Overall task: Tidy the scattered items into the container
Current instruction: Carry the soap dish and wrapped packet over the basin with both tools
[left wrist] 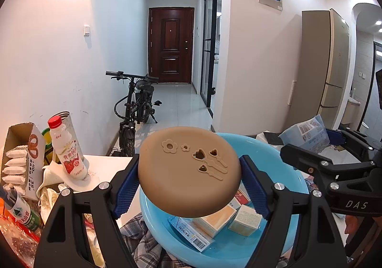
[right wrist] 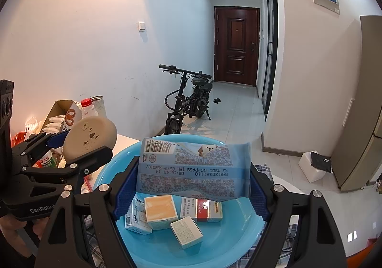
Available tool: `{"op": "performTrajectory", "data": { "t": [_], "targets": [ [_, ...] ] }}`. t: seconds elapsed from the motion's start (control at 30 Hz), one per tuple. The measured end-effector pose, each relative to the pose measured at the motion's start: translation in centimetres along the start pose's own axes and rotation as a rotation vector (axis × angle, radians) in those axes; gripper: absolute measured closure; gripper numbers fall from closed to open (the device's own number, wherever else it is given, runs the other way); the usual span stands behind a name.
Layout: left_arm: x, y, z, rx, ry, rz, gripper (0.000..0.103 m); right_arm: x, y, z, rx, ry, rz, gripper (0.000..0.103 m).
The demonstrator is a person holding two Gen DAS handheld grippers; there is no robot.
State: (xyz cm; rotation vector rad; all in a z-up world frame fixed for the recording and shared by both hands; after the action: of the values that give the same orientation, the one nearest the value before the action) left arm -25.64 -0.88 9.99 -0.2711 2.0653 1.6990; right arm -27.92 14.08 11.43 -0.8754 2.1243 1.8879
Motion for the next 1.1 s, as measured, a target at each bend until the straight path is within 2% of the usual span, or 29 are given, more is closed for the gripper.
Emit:
{"op": "performTrajectory", "data": {
  "t": [1.1],
  "targets": [
    [-0.54, 0.50, 0.29, -0.011, -0.011, 0.005, 0.024, 0.09, -0.28, -0.44, -0.007, -0.003, -0.002, 0.021]
  ]
}}
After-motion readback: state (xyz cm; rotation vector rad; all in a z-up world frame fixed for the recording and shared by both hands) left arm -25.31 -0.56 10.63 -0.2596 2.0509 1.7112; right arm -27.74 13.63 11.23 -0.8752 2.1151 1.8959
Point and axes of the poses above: each gripper's, at about its wrist camera, not at the fingertips, and x roughly the way its jaws point, z to its right, y to its top, the point moved 4 cm from there along x, roughly the way its jaws point, and after that the axes turned 12 degrees about x, right-handed, at the moved point
